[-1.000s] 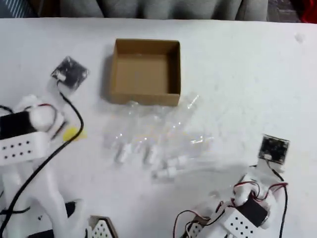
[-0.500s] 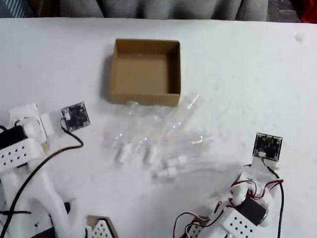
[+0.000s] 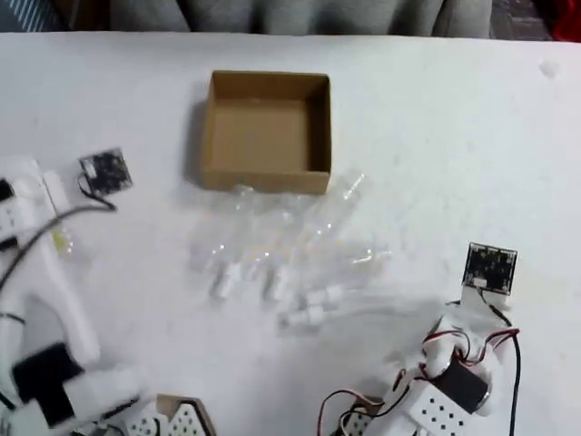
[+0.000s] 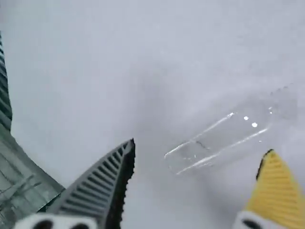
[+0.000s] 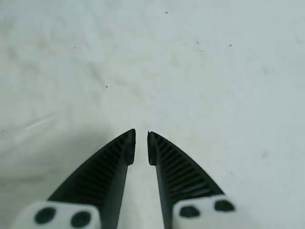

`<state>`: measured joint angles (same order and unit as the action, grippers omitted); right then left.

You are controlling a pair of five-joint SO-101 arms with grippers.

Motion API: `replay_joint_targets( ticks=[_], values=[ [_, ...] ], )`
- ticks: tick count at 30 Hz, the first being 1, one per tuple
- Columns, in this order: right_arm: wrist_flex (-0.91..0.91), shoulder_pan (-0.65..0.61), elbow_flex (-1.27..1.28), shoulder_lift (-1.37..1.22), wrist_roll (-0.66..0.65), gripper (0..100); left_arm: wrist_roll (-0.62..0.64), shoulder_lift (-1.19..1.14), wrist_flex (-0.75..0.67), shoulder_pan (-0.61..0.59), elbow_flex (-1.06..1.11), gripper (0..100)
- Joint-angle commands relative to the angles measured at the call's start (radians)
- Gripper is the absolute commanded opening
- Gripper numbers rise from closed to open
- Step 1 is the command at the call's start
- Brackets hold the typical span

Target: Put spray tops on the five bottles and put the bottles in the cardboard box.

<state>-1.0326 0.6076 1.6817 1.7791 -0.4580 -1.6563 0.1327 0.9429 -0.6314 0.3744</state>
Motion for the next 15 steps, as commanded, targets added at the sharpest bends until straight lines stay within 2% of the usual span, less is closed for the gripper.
replay_joint_targets(
  ticks=[1, 3, 7, 10, 15],
  values=[
    [-0.005, -0.007, 0.011, -0.004, -0.086, 1.5, -0.015, -0.133, 0.098, -0.018, -0.229, 37],
    [-0.005, -0.007, 0.011, -0.004, -0.087, 1.5, -0.04, -0.185, 0.121, -0.019, -0.269, 37],
    [-0.012, -0.007, 0.011, -0.004, -0.091, 1.5, -0.204, -0.248, 0.155, -0.036, -0.288, 37],
    [-0.012, -0.007, 0.011, -0.004, -0.091, 1.5, -0.281, -0.285, 0.155, -0.05, -0.287, 37],
    [-0.01, -0.013, 0.011, -0.004, -0.094, 1.5, -0.321, -0.348, 0.155, -0.053, -0.287, 37]
  ],
)
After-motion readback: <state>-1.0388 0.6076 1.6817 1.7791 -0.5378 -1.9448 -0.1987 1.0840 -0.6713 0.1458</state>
